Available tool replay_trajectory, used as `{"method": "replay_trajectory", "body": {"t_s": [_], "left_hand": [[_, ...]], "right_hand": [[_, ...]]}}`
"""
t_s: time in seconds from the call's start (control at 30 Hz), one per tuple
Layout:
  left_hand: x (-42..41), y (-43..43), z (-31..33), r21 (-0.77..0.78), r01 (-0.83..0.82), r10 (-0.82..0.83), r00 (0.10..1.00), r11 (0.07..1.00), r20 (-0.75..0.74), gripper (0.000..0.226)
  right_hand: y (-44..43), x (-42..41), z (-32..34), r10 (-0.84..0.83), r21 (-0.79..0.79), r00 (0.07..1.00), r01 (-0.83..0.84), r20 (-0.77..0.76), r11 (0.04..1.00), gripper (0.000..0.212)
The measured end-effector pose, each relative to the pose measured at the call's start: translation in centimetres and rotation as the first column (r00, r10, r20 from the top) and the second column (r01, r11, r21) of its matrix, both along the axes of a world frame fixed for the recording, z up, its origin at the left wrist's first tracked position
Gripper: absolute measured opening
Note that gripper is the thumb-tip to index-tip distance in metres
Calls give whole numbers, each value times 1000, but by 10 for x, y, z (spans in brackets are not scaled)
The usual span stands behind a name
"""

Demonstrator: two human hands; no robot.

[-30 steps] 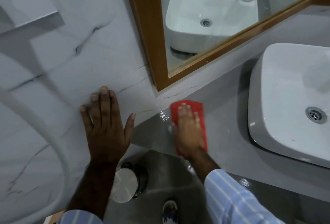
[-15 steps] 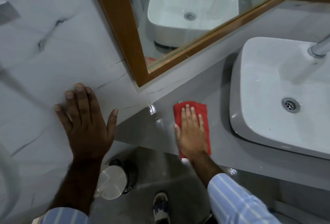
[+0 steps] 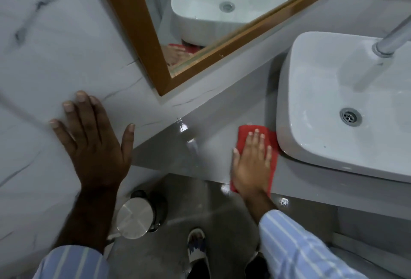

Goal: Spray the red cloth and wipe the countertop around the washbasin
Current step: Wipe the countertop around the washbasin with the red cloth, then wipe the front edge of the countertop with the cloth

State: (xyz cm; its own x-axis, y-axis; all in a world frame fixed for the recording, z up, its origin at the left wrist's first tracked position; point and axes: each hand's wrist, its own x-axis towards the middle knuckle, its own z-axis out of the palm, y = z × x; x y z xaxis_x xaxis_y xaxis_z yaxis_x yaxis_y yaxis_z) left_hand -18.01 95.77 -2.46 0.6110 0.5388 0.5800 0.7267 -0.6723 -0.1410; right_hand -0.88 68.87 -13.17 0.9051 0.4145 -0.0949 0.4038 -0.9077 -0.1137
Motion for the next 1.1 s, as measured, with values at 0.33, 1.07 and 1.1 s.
{"method": "replay_trajectory", "body": {"t_s": [0.33, 1.07, 1.1], "left_hand": [[20, -57, -11, -308, 220, -201, 975, 926, 90, 81], [104, -132, -54, -935, -170, -88, 974, 310, -206, 30], [102, -137, -51, -956, -163, -65, 981, 243, -184, 24]], "right_hand": [[13, 13, 7, 849, 31, 510, -855, -137, 518, 70], [-96, -39, 52, -70, 287, 309, 932, -949, 221, 19], [-100, -37, 57, -48, 321, 337, 924, -940, 209, 18]]}}
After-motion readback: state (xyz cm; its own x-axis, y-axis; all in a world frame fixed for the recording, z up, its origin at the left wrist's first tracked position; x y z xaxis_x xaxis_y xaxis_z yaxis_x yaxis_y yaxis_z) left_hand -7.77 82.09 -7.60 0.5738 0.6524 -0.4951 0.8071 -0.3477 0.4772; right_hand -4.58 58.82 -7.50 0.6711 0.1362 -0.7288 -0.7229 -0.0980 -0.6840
